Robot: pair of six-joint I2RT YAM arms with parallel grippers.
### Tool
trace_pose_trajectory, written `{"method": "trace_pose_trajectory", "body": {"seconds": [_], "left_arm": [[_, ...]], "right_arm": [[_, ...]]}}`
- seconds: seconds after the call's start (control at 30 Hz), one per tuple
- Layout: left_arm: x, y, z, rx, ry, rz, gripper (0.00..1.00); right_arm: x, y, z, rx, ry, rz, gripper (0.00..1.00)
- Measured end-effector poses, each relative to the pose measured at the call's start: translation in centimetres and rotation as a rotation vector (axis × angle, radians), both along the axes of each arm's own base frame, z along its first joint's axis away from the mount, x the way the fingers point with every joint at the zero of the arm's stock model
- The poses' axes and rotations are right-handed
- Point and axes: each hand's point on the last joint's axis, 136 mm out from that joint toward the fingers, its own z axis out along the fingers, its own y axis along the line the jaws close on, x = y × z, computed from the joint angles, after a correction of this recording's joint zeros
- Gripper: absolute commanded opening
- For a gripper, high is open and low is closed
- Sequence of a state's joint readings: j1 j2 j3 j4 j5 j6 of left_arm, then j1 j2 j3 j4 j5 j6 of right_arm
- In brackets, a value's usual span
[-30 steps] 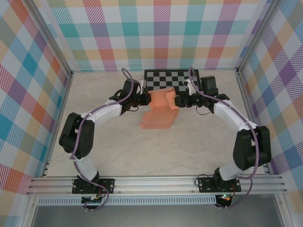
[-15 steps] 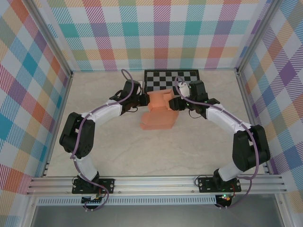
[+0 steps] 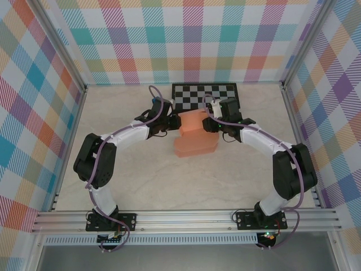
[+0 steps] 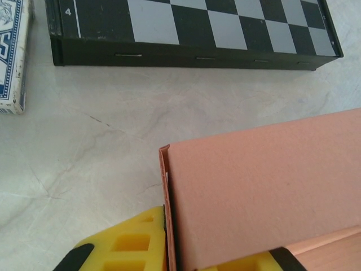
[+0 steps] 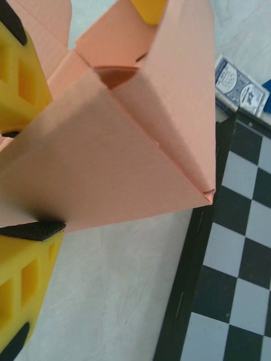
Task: Fold the paper box
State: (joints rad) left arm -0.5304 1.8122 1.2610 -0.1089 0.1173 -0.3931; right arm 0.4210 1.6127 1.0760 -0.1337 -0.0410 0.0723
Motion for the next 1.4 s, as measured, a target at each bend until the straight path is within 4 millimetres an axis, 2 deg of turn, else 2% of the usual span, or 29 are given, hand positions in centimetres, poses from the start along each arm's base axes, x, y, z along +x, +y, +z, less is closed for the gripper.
{"method": "trace_pose_trajectory", "body": {"seconds": [0.2,0.37,0.5,0.6,0.63,0.67,0.7,0.77,0.87,1.0,1.1,1.2,1.3,1.4], "left_arm": [[-0.7,-0.4,-0.4,0.007,0.023,-0.005,0.14],[-1.1,-0.3,-0.9,0.033,0.034,0.005,0.16],[-1.1,-0.2,-1.0,0.029,0.046,0.018,0.24],[-1.3,-0.4,-1.0,0.028,0.049,0.016,0.31],[-1.5,-0.5,-0.9,0.027,0.052,0.013,0.35],[-1.6,-0.7,-0.7,0.023,0.051,0.007,0.46],[-1.9,-0.9,-0.4,0.015,0.050,0.001,0.54],[-2.7,-1.2,0.8,-0.007,0.037,-0.016,0.62],[-4.1,-1.1,3.7,-0.059,-0.003,-0.041,0.64],[-5.3,0.0,8.3,-0.139,-0.078,-0.054,0.67],[-5.0,2.5,11.4,-0.174,-0.145,-0.022,0.71],[-3.7,5.9,13.4,-0.166,-0.215,0.035,0.69],[-2.7,7.4,13.4,-0.140,-0.246,0.031,0.68],[-2.4,5.8,10.5,-0.156,-0.173,-0.053,0.64]], "right_arm": [[0.4,0.2,-2.3,-0.036,0.030,-0.014,0.43],[0.4,0.2,-3.4,-0.057,0.044,-0.021,0.35],[0.3,0.2,-3.7,-0.069,0.050,-0.022,0.27],[0.2,0.0,-4.1,-0.086,0.061,-0.023,0.26],[0.2,-0.1,-4.2,-0.092,0.061,-0.024,0.26],[0.3,-0.2,-4.1,-0.097,0.059,-0.029,0.26],[0.3,-0.3,-4.1,-0.100,0.056,-0.029,0.26],[0.3,-0.3,-4.1,-0.103,0.054,-0.027,0.26],[0.3,-0.3,-4.1,-0.107,0.050,-0.012,0.26],[0.1,0.0,-4.0,-0.088,0.057,0.041,0.26],[-0.5,0.4,-3.8,-0.069,0.077,0.137,0.26],[-1.2,1.3,-2.3,-0.043,0.087,0.257,0.25],[-1.6,2.8,0.1,-0.001,0.068,0.369,0.25],[-2.4,4.0,1.9,0.046,0.060,0.464,0.26]]}}
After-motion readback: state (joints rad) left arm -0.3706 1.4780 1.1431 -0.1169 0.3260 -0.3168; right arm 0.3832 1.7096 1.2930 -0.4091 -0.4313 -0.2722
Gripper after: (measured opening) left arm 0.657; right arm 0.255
